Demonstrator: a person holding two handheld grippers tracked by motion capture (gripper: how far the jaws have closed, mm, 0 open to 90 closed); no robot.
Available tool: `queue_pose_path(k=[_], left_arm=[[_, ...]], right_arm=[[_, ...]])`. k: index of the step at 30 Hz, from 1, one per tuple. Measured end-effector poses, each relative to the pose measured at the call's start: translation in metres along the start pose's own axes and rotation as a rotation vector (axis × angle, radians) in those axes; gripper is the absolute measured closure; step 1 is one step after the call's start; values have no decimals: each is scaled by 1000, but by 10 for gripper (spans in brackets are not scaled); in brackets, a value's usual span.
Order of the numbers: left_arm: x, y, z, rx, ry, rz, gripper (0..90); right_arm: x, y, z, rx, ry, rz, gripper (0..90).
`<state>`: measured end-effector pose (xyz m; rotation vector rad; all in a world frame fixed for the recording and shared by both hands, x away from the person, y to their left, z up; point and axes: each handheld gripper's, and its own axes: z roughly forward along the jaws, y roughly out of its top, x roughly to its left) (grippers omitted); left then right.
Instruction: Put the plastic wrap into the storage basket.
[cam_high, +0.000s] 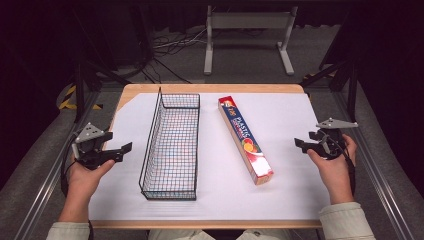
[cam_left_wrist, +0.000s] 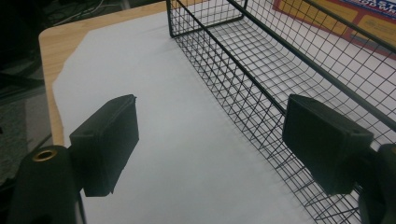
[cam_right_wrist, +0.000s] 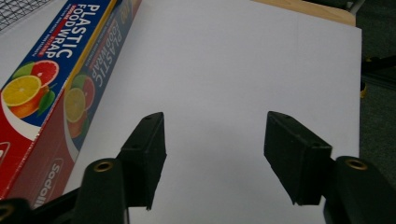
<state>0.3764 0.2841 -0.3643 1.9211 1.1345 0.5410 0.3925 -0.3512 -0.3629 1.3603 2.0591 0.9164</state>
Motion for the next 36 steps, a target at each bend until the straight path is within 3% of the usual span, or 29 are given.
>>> queue_pose_path(k=[2,5,8,11,19,21,23,24,26,31,36], left_arm=[[0,0,0,0,0,0,180],[1,1,-1,-5,-22,-32,180],[-2,2,-1,1,-19,-18,180],[-3,2,-2,-3,-13,-5,175],[-5,3,-7,-32,-14,-5,158],[-5,4,-9,-37,-12,-13,141],[-6,4,-10,-34,-16,-18,124],[-7,5,-10,-35,-20,-20,124],[-9,5,-11,-42,-19,-9,125],[-13,8,-10,-27,-24,18,117],[-16,9,-7,-6,-31,6,115]], right_arm=[[2,1,-1,-2,12,9,410],[5,5,0,-5,32,18,331],[10,14,-1,-17,29,-5,341],[15,20,-2,-51,55,-1,363],[39,34,4,-26,77,-47,347],[46,40,6,-22,87,-39,363],[53,47,8,76,128,66,367],[53,47,8,76,128,66,367],[59,51,11,75,137,51,395],[74,62,15,36,122,12,357],[88,73,20,20,107,-50,310]])
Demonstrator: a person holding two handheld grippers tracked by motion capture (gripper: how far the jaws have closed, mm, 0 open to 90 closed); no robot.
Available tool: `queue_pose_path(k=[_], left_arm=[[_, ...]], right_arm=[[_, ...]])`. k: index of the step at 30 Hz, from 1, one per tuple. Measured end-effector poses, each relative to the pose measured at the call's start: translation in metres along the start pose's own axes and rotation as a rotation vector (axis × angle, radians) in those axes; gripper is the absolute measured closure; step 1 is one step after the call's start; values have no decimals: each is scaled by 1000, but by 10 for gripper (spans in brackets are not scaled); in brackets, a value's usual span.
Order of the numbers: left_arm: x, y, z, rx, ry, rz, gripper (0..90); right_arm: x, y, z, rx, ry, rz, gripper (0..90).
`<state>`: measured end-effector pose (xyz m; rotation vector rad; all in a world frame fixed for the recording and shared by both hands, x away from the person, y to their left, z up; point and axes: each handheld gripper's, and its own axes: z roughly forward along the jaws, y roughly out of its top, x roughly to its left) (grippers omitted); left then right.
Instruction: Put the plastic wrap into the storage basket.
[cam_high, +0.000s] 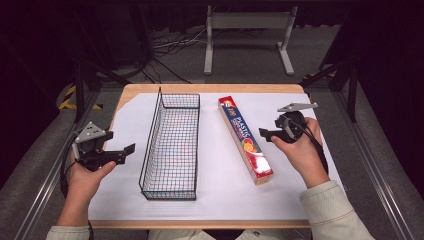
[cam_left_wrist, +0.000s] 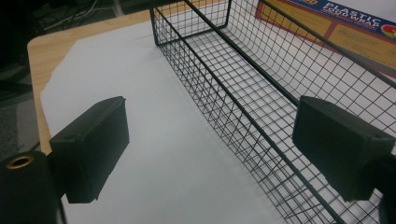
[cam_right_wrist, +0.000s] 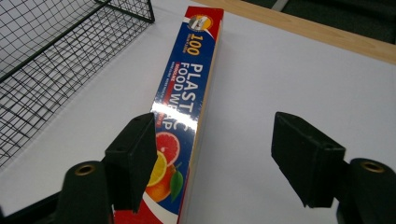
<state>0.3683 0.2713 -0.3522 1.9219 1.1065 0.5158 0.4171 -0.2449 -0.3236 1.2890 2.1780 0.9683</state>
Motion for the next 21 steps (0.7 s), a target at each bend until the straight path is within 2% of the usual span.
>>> queue_pose_path(k=[3,6,8,11,12,15,17,19,21], left_arm=[[-1,1,1,12,14,8,120],[-2,1,0,1,17,12,121],[-2,1,0,-6,22,14,121],[2,1,0,-8,5,-24,115],[3,0,0,-9,5,-24,115],[3,-2,1,1,0,-11,152],[2,-2,2,20,17,-3,182],[2,-2,1,2,49,-15,218],[3,-3,0,-16,47,-20,220]], right_arm=[[7,6,6,24,0,-8,251],[13,9,12,34,1,4,251],[18,10,16,33,5,-5,250],[22,10,25,58,22,-17,246],[23,9,28,63,21,-18,246],[27,4,39,84,-1,-27,267],[29,1,48,92,12,5,307],[28,-1,56,105,25,5,334],[27,-3,64,125,41,2,341]])
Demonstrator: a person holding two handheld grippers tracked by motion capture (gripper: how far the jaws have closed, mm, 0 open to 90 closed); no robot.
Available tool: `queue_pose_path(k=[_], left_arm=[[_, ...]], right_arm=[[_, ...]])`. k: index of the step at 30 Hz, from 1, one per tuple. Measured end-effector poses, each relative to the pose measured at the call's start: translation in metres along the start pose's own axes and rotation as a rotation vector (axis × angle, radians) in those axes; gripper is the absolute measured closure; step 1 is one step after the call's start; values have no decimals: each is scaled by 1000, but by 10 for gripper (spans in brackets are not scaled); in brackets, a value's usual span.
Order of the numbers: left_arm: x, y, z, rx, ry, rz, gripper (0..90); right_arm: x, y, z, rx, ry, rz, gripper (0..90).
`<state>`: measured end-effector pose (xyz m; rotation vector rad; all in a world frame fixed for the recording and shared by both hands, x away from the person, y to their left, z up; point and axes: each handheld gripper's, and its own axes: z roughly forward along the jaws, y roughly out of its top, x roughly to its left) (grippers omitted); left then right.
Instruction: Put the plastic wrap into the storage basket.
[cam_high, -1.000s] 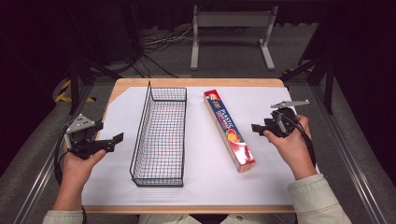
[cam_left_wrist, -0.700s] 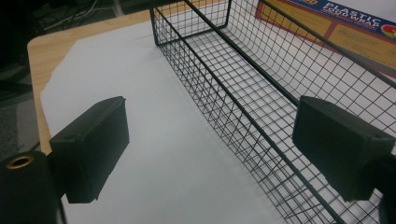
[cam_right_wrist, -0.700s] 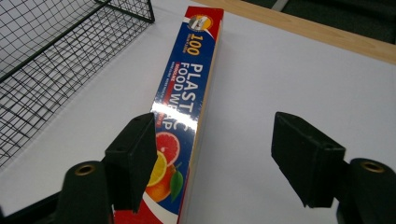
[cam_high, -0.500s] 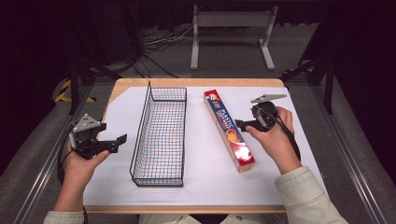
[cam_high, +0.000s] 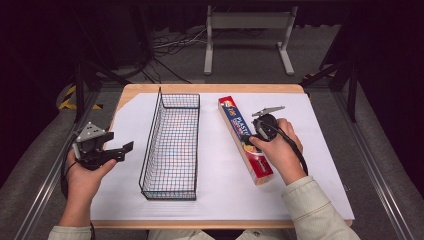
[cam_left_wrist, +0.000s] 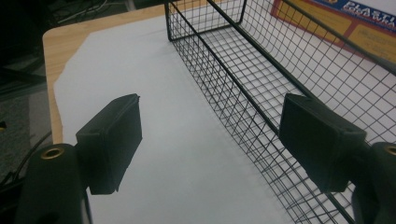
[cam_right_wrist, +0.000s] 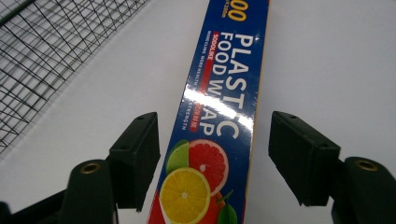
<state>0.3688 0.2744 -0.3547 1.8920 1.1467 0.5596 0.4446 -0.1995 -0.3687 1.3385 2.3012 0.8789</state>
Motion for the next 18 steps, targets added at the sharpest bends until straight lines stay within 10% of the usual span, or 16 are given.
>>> queue_pose_path(k=[14,18], left_arm=[[-6,-2,5,9,-2,28,281],[-5,-1,7,23,-28,-24,285]], right_arm=[[14,-15,34,163,-82,79,214],[16,-20,40,194,-112,90,244]])
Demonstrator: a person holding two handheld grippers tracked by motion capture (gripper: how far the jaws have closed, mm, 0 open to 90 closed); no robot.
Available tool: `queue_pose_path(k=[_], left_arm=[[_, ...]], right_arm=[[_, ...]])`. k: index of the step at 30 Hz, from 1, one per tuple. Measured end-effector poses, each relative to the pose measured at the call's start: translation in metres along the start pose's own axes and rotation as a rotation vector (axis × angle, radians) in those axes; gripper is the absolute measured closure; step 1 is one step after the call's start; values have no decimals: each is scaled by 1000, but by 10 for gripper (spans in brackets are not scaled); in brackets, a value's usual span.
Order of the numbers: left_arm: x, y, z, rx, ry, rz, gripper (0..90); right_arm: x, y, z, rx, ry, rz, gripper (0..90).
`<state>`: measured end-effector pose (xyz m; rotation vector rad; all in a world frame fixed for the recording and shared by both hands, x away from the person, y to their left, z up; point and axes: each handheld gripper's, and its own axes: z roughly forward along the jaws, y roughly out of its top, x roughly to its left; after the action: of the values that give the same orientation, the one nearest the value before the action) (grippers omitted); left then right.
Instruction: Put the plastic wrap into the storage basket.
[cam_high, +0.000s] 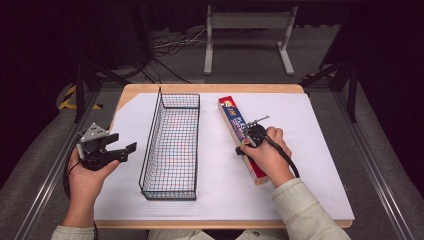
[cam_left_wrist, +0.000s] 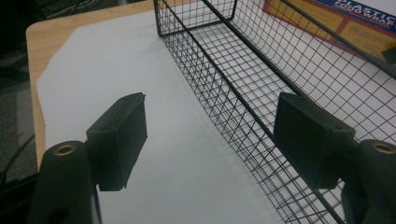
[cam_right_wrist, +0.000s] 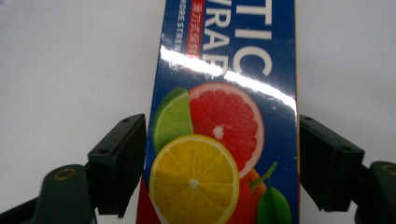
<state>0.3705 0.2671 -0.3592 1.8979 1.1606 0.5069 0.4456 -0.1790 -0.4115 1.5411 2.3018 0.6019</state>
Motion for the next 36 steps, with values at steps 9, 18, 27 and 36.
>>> queue_pose_path(k=[9,18,27,36], left_arm=[[-1,1,5,40,-43,-21,310],[-2,7,5,95,0,13,270],[-4,3,11,120,-28,-21,91],[-14,12,13,128,-74,65,87]], right_arm=[[7,-1,7,57,-46,27,337],[12,2,7,78,-98,49,409],[2,1,-8,74,-102,20,415],[-7,11,-55,31,-86,-54,414]])
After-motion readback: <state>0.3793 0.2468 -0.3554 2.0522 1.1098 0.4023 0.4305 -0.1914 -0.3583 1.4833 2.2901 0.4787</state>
